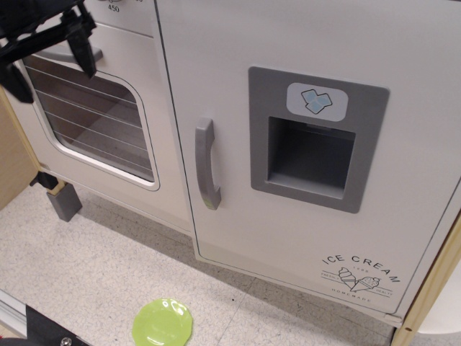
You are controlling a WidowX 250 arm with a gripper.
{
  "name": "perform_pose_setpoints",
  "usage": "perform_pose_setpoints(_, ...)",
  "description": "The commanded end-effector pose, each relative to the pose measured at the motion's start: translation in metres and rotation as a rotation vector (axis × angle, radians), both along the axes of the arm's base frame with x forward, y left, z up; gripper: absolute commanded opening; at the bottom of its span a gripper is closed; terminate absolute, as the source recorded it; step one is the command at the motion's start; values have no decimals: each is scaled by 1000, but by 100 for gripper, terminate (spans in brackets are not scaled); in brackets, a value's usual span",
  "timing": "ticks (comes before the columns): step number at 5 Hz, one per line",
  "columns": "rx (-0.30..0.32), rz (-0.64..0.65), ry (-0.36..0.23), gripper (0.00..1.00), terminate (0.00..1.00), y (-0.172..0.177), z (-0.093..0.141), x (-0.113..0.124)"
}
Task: Open fridge
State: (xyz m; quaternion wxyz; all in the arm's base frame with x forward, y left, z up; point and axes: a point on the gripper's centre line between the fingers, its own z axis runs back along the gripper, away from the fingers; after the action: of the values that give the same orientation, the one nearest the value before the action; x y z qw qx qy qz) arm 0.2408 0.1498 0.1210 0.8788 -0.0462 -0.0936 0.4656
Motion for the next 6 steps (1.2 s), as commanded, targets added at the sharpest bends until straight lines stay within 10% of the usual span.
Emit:
perform_pose_setpoints(1, 14, 104, -24, 100, 0, 5, 8, 29)
perform_pose_setpoints(6, 59, -116, -38, 100, 0, -52, -10, 44)
